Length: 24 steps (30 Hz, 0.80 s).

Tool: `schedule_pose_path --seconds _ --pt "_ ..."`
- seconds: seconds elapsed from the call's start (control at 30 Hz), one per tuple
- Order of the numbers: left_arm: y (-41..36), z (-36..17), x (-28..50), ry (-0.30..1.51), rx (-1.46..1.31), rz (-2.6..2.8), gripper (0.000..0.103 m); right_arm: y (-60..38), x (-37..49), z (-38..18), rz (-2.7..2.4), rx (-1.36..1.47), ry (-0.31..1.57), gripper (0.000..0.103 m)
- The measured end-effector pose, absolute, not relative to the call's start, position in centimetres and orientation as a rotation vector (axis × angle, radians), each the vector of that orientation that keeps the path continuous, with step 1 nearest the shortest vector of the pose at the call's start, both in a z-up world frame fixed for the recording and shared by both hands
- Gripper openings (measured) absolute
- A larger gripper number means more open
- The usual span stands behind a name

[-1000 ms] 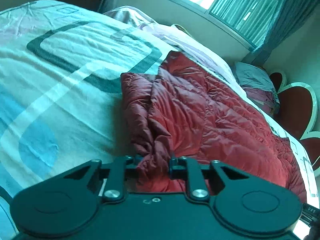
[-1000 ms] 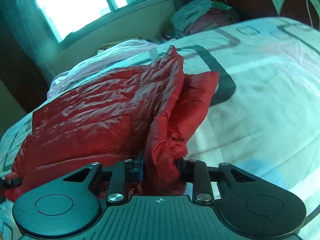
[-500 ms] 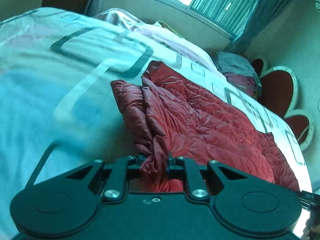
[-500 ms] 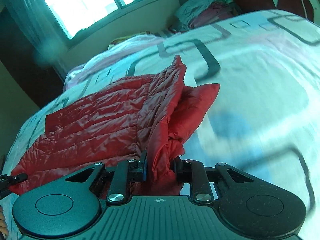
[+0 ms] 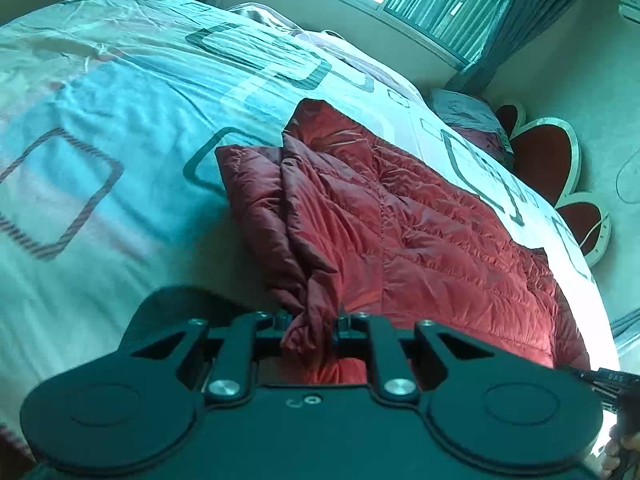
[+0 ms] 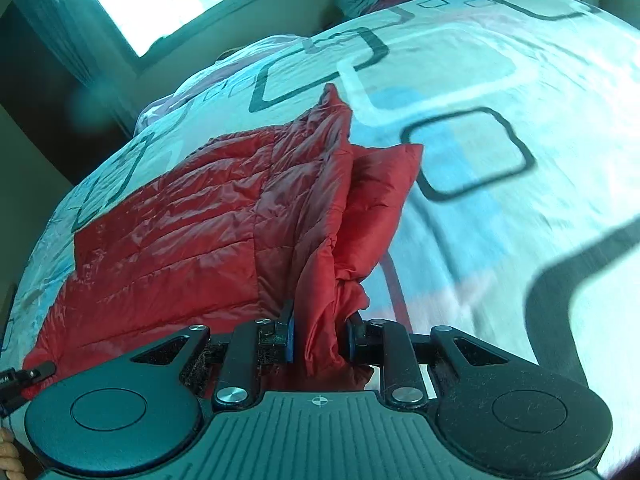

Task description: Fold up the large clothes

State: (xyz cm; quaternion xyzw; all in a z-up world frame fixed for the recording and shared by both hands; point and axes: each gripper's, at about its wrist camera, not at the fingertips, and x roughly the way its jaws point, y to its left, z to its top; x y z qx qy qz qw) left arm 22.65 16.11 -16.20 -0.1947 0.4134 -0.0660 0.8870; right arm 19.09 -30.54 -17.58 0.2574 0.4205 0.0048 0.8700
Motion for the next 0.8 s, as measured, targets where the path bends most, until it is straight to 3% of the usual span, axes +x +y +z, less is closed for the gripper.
schedule_pose_path --seconds 0.1,0.17,0.23,0.27,0.3,0.33,0.37,0.67,0.8 --pt "15.5 -16.6 22.5 0.86 -0.35 -0.131 0.019 -30.9 18.2 -18.0 -0.006 0.544 0.876 0.023" --pt "15.2 -16.9 22.8 0.87 -0.322 -0.114 0.027 -31.2 18.2 -18.3 -0.012 0.553 0.865 0.026" --pt "15.1 -17.1 23.2 0.883 -0.303 -0.087 0.033 -31.1 17.9 -18.0 -0.071 0.506 0.857 0.053" --pt "15.1 -17.2 23.2 0.888 -0.295 -0.08 0.041 -30.9 17.8 -17.6 -0.116 0.462 0.841 0.071" --pt "15.0 -17.1 23.5 0.891 -0.276 -0.057 0.05 -31.0 17.7 -17.4 -0.139 0.429 0.817 0.074" --pt "15.0 -17.1 23.4 0.884 -0.26 -0.034 0.065 -31.0 17.5 -16.9 -0.147 0.402 0.797 0.074" --pt "15.0 -17.0 23.0 0.872 -0.247 -0.028 0.068 -31.0 17.4 -16.6 -0.155 0.385 0.782 0.074" --pt "14.3 -15.5 23.4 0.839 -0.209 -0.038 0.08 -28.4 18.3 -12.7 -0.102 0.261 0.658 0.074" --pt "14.1 -15.5 24.3 0.848 -0.209 -0.041 0.081 -25.0 20.0 -12.5 -0.004 0.227 0.652 0.074"
